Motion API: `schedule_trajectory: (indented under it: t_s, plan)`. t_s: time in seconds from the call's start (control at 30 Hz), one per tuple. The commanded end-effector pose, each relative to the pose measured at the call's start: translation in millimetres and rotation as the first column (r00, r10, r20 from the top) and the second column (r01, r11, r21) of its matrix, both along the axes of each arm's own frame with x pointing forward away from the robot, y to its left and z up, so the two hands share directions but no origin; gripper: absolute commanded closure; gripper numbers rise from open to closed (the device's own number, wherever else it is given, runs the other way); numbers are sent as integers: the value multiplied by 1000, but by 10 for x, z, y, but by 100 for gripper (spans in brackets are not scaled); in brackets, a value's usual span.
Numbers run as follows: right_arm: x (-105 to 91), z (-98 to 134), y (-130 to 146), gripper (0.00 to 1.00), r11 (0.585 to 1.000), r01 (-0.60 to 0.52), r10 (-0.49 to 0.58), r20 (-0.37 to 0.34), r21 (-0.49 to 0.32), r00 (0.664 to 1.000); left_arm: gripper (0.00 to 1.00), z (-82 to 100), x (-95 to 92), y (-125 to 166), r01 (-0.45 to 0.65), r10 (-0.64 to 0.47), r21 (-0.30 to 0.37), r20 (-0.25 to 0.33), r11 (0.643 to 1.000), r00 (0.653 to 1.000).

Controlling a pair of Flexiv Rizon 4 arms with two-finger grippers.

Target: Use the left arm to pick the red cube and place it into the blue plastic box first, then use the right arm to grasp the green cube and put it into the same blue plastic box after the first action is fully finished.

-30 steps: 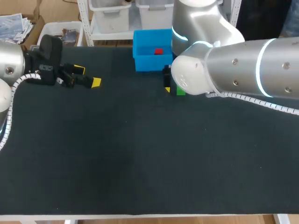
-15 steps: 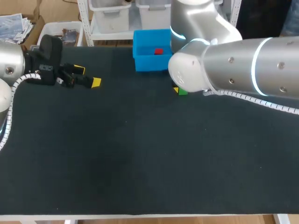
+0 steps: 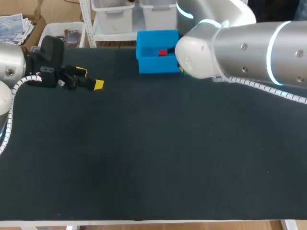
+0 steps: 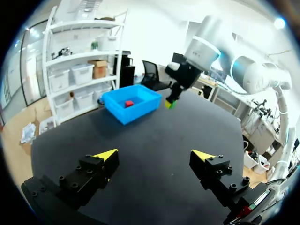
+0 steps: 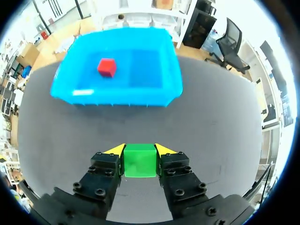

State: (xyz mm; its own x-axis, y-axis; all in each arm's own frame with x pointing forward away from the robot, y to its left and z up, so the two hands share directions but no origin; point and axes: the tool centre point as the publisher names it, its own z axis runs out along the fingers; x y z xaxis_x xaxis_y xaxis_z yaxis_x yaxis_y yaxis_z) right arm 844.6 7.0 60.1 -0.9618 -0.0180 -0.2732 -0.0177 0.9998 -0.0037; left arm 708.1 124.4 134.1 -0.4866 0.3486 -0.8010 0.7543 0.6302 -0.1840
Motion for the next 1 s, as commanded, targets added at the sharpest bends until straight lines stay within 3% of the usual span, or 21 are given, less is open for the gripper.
schedule_trajectory:
  t_s: [0.03, 0.3, 0.47, 1.0]
  plan:
    - [-57, 232, -41, 100, 1000, 5, -5, 44, 13, 999, 0, -22, -13, 16, 1, -1, -10, 10, 1000, 1000]
    - [70, 477, 20, 100, 1000, 6, -7, 100, 17, 995, 0, -22, -13, 16, 1, -1, -10, 10, 1000, 1000]
    - [110, 499, 87, 100, 996, -42, 32, 134, 73, 990, 0, -22, -13, 16, 1, -1, -10, 10, 1000, 1000]
    - [110, 499, 87, 100, 996, -42, 32, 134, 73, 990, 0, -22, -13, 16, 1, -1, -10, 10, 1000, 1000]
